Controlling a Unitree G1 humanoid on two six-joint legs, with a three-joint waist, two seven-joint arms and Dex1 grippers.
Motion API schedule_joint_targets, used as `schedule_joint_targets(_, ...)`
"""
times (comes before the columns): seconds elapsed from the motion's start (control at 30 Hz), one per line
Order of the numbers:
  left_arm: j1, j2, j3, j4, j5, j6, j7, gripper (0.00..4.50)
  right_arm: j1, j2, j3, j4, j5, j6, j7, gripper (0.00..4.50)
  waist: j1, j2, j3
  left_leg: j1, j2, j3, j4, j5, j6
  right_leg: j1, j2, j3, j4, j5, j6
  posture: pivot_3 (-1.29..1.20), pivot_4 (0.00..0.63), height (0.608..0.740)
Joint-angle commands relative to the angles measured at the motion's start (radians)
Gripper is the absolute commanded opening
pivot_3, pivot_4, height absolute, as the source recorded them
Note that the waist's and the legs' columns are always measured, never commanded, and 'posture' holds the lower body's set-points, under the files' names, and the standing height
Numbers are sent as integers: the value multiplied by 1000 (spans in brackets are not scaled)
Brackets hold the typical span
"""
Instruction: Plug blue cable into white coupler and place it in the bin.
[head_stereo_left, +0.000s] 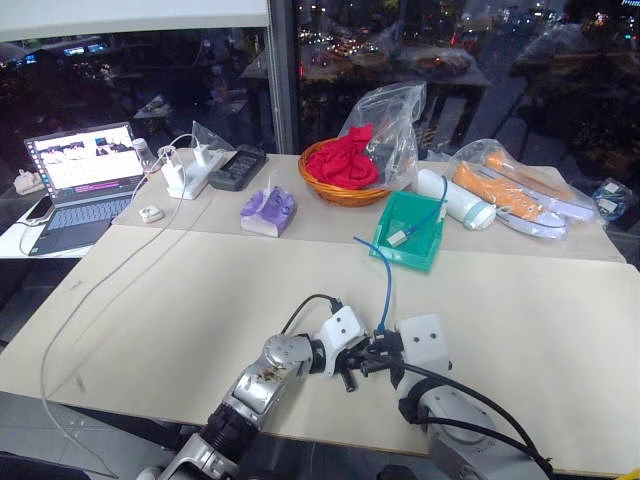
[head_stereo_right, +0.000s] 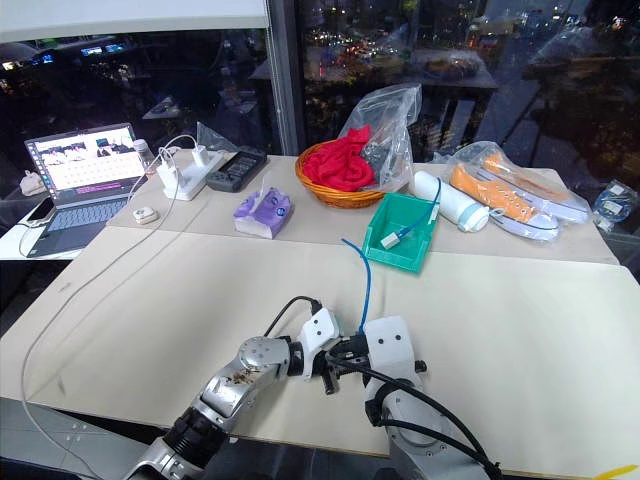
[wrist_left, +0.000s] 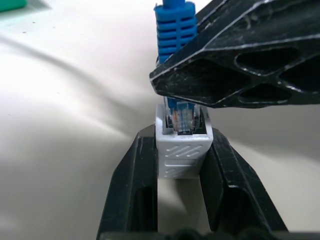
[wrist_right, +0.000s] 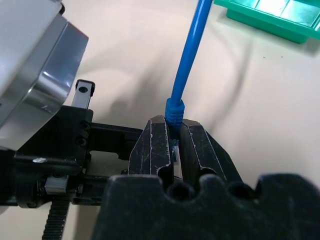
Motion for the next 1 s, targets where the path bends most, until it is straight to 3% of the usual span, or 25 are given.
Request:
schedule_joint_targets(0.03,-21,-8,44,-10,-6,-38,25,664,47,-27,-11,6,-42,-26,-12,0,-3,1,1,-1,0,0,0,2,-3,0,0,0,-1,0,0,0,150,740)
schedule_joint_targets(0.33,-23,-9,43,-4,-8,-40,21,664,41,-45,13,-7,-97,-131,-14,0,-4,2,10,-6,0,0,0,2,-3,-4,0,-1,-2,0,-1,0,150,740)
schedule_joint_targets(0.73,-34,-11,55,-11,-20,-26,23,664,44,-38,24,13,-108,-134,3,0,-10,3,13,-6,0,0,0,2,-3,-4,0,-1,-2,0,-1,0,150,740)
schedule_joint_targets(0.8,-35,-10,56,-12,-19,-27,24,1702,43,-37,25,17,-108,-135,4,0,-11,3,13,-6,0,0,0,2,-3,-4,0,-1,-2,0,-1,0,150,740)
schedule_joint_targets(1.0,-32,-6,65,-18,-22,-22,15,3738,31,-38,23,37,-109,-134,14,0,-16,3,14,-6,0,0,0,2,-3,-4,0,-1,-2,0,-1,0,150,740)
